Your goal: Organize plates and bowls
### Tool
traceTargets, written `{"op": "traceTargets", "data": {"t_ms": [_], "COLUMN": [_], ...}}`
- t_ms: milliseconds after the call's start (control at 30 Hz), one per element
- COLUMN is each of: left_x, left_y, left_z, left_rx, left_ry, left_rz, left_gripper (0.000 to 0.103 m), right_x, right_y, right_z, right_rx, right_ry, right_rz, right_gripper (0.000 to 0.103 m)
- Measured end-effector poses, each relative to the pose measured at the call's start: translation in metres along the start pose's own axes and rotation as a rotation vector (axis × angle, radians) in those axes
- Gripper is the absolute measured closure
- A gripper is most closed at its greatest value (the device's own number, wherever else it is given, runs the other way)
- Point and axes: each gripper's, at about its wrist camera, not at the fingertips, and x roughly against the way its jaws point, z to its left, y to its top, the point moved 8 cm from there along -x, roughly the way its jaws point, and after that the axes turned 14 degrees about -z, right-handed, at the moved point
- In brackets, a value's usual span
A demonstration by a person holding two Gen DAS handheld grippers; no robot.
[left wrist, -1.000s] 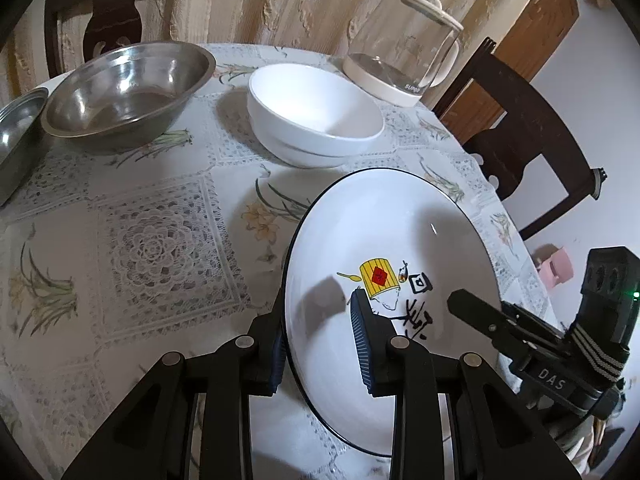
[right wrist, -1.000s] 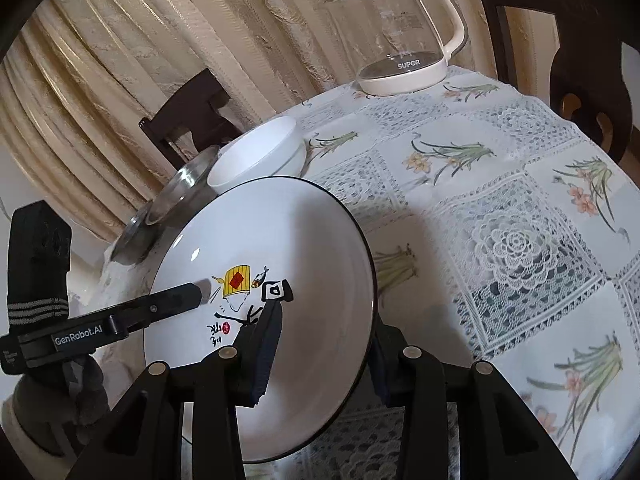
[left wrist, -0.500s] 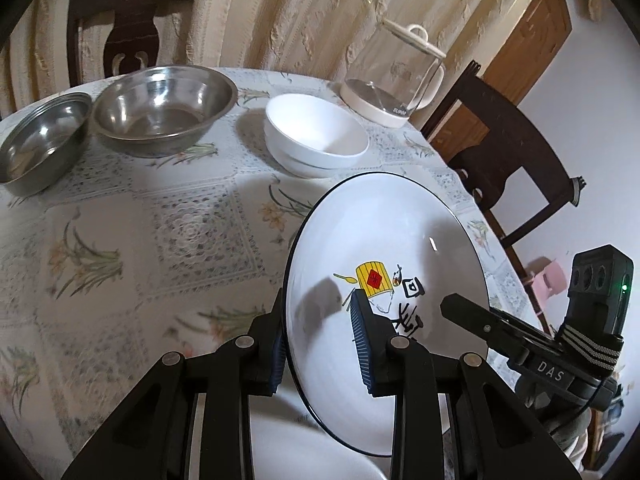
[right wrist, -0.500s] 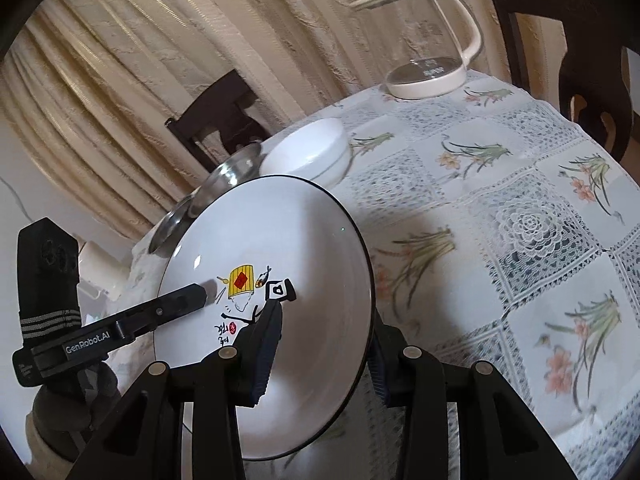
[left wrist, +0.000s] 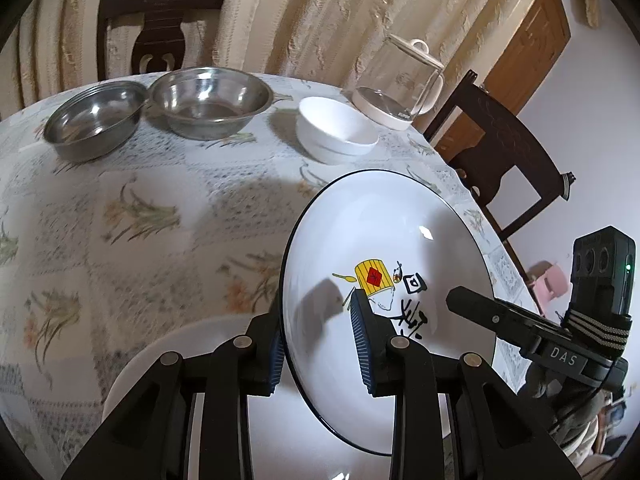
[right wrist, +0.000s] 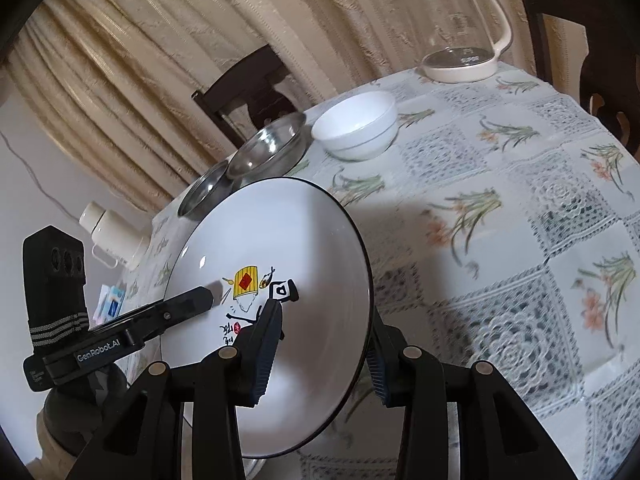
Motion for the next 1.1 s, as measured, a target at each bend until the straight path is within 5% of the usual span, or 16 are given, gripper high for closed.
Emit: {"op": "traceTargets", "data": {"t_ms": [1100], "left_x": [0.036], "left_y": [-0.058], "left_z": [0.055], "left_rx": [0.134], "left_ry": [0.027], "left_rz": [0.038], "left_gripper": [0.072], "right_x": [-0.006], "right_y": [-0.034], "right_z": [0.047], "right_rx": [0.114], "right_ry": [0.028], "right_rz": [0.047], "right_gripper": [0.061]}}
